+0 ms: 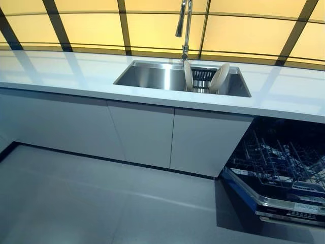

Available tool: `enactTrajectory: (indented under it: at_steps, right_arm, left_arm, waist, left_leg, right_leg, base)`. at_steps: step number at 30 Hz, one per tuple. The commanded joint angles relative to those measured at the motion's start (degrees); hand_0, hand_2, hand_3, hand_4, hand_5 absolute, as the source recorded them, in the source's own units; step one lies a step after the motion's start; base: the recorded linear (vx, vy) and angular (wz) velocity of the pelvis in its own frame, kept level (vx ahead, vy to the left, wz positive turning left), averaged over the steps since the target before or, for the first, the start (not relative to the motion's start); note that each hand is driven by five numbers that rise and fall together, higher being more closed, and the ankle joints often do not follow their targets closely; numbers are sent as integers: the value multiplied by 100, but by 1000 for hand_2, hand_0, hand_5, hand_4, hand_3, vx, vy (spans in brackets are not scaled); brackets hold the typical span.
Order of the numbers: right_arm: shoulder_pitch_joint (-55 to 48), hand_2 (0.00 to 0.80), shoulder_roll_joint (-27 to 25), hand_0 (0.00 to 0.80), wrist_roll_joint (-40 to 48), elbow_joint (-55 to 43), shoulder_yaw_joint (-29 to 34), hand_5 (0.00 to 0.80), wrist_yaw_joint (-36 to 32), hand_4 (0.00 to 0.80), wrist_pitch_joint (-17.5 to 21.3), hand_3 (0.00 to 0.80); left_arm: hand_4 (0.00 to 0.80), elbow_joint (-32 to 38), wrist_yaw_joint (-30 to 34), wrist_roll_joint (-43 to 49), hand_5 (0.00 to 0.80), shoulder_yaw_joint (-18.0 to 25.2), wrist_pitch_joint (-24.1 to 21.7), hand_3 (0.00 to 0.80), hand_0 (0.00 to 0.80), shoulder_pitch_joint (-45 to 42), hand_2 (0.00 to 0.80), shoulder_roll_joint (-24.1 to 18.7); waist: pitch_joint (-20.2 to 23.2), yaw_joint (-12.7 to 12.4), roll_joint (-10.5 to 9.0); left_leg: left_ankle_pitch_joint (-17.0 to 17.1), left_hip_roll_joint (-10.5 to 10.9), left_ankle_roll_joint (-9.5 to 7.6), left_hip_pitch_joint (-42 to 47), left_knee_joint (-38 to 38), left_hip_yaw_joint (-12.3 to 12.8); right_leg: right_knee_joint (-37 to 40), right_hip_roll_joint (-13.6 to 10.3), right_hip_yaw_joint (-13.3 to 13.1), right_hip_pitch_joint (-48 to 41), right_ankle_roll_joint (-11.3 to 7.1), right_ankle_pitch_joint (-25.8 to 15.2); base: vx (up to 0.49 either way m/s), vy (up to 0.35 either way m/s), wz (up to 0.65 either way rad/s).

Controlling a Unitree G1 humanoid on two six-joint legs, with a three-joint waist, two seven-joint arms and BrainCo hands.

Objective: Take plates into dishwasher

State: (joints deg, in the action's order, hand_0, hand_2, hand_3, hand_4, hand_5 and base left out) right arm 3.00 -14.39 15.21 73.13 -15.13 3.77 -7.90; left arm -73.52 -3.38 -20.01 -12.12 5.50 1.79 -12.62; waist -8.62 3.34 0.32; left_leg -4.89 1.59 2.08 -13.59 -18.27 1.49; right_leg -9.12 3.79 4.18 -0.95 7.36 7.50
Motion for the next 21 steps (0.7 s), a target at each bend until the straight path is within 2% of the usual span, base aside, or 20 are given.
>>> enactTrajectory:
  at_steps: [1,2,3,5,7,9,12,21]
  right_arm:
    - [-176,0,-94,0,166,13,111,0,-341,0,230,0]
    - [-211,0,-114,0,119,20,111,0,-408,0,300,0]
    - [-210,0,-134,0,33,27,108,0,-453,0,311,0]
    - [-219,0,-142,0,41,81,166,0,-585,0,329,0]
    - [-226,0,-115,0,-30,65,192,0,-571,0,338,0]
    - [-218,0,-77,0,-296,42,193,0,-616,0,297,0]
    - [-213,0,-55,0,-413,9,105,0,-669,0,314,0]
    - [-160,0,-94,0,-175,-3,55,0,-704,0,265,0]
  left_arm:
    - [0,-52,-19,-62,0,137,-159,0,0,-66,0,115]
    - [0,-64,-48,-91,0,157,-191,0,0,-117,0,139]
    - [0,-47,-63,-116,0,198,-175,0,0,-149,0,144]
    - [0,-90,-46,-28,0,221,-196,0,0,-118,0,139]
    - [0,-79,-31,11,0,155,-259,0,0,-89,0,96]
    - [0,-23,-22,166,0,36,-268,0,0,2,0,36]
    - [0,18,-61,59,0,-49,-231,0,0,138,0,-8]
    - [0,-138,-26,249,0,-155,-83,0,0,276,0,-3]
  waist:
    - [-25,89,88]
    - [9,63,118]
    - [54,54,114]
    - [143,93,123]
    - [214,99,119]
    - [319,108,92]
    - [389,106,53]
    - [347,64,-66]
  left_leg:
    - [1591,193,-22,99,2050,-457]
    - [1617,228,-21,120,2318,-662]
    - [1329,233,-103,172,2327,-581]
    - [1273,207,-157,293,2226,-419]
    - [1196,230,-203,373,2126,-441]
    - [1057,233,-282,469,2030,-238]
    - [986,250,-346,508,2023,-165]
    - [778,227,-370,153,1560,-98]
  right_leg:
    - [-1,360,-424,-525,-382,119]
    - [33,404,-569,-641,-393,186]
    - [67,360,-640,-696,-418,207]
    - [52,282,-735,-814,-467,299]
    - [3,216,-743,-888,-503,381]
    - [-29,118,-676,-917,-572,421]
    - [72,70,-656,-902,-601,370]
    - [267,-52,-617,-633,-618,166]
  base:
    - [372,68,13]
    - [363,100,0]
    - [374,132,-26]
    - [363,121,-50]
    - [370,93,-35]
    - [378,78,-21]
    - [215,23,-7]
    - [106,-14,4]
